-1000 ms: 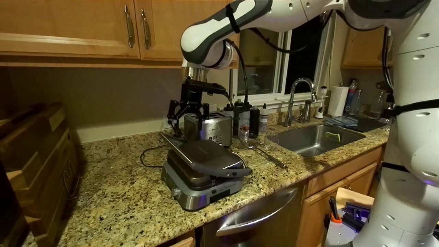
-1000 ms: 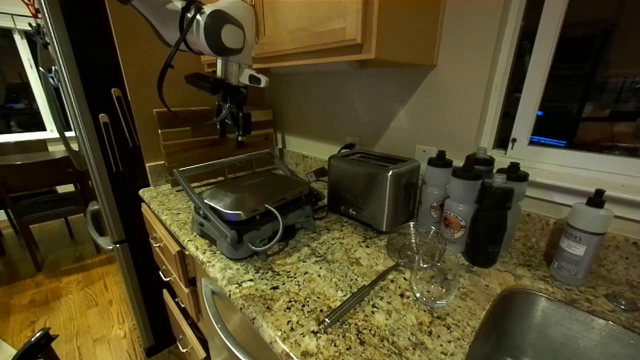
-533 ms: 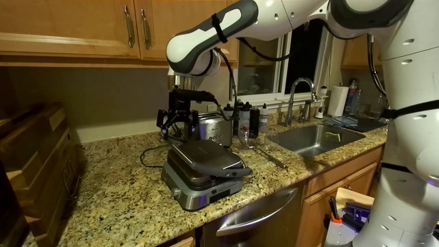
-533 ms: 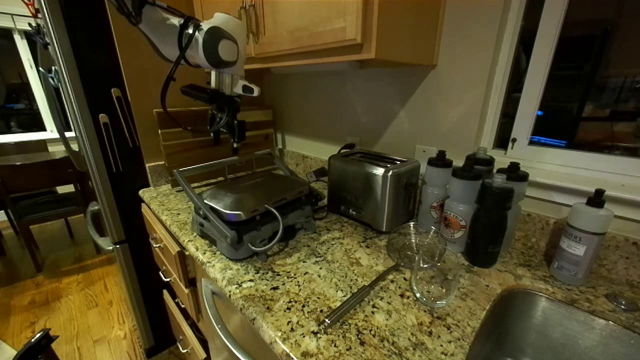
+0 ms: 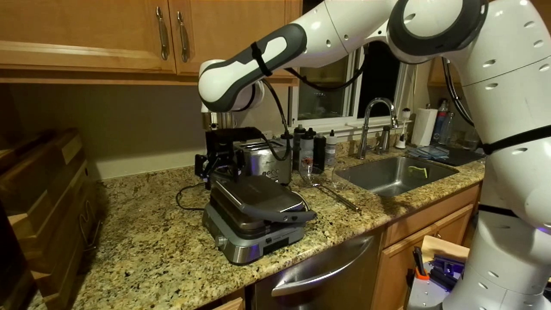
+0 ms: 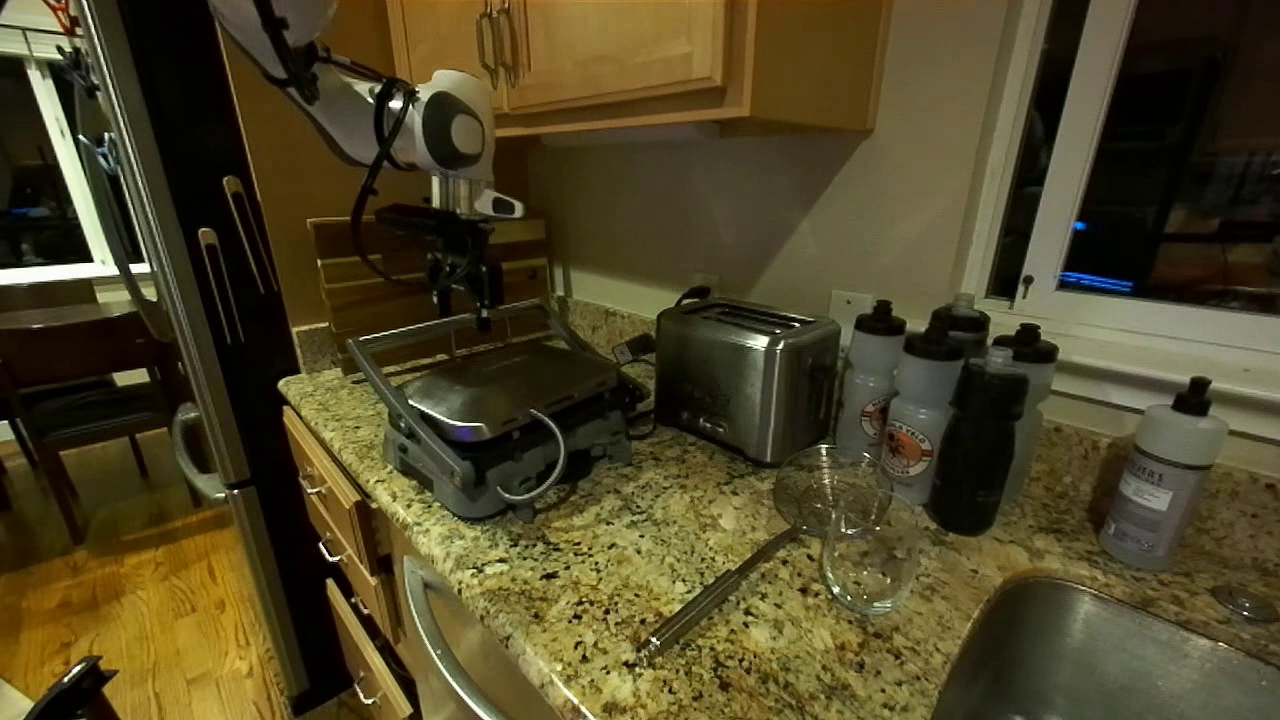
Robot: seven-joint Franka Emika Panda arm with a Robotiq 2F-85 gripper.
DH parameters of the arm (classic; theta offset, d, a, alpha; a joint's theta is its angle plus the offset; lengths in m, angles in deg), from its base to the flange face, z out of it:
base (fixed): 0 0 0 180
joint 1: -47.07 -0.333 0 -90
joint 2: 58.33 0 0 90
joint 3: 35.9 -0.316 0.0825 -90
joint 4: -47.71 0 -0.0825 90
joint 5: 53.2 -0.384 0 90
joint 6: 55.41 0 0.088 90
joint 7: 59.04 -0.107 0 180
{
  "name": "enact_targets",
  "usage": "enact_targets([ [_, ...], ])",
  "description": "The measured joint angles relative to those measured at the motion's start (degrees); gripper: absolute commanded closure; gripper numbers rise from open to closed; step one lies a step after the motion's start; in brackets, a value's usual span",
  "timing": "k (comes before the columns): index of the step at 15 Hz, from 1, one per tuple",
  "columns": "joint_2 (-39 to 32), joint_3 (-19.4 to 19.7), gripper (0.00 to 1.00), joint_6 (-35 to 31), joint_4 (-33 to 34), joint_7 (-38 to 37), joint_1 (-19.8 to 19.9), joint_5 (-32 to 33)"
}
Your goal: Open the top of the grill
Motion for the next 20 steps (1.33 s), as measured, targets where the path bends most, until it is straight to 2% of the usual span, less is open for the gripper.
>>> enact_targets([
  [1, -0.75, 0.04, 0.00, 0.17, 0.67, 0.00, -0.12, 0.25],
  [2, -1.44, 0.11, 0.06, 0.34, 1.35, 0.00, -0.29, 0.43],
  [4, -2.59, 0.16, 0.30, 0.64, 2.47, 0.00, -0.55, 0.53],
  [5, -3.10, 0.16, 0.31, 0.79, 3.00, 0.00, -0.63, 0.53],
  [14, -4.11, 0.41, 0.89, 1.44, 5.32, 0.02, -0.68, 0.48],
  [15, -4.11, 0.43, 0.91, 1.45, 5.51, 0.02, -0.67, 0.48],
  [18, -4.12, 0.52, 0.88, 1.68, 5.66, -0.07, -0.49, -0.17],
  [20, -4.15, 0.56, 0.94, 1.75, 5.66, -0.05, -0.40, -0.63],
])
